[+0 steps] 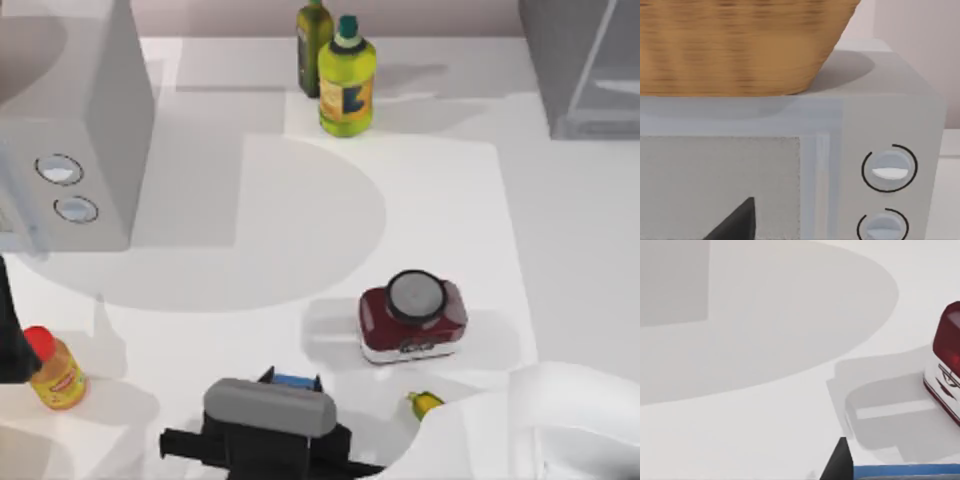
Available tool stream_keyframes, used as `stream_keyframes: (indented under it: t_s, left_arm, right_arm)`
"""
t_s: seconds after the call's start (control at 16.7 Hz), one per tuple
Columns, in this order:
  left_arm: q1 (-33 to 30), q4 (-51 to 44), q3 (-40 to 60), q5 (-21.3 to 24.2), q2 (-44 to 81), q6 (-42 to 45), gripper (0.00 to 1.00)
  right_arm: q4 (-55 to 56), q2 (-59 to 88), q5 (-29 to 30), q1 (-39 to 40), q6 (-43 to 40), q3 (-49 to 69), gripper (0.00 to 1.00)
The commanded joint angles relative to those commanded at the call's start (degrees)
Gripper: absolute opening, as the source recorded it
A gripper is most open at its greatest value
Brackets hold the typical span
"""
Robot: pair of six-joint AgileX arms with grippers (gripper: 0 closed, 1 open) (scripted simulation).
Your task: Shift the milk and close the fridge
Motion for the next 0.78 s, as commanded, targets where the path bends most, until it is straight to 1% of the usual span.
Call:
stream_keyframes:
  t_s: [0.42,0.78]
  left_arm:
    - [0.0,0.0,0.0,0.0,0.0,0.0,1.00]
    - [0.0,0.0,0.0,0.0,0.0,0.0,1.00]
  right_arm:
    - [-4.9,-3.6,0.0,0.0,-0.2,1.4,0.00]
    - [-2.9,-4.7,-0.7,-0.7,-1.3,0.9,0.00]
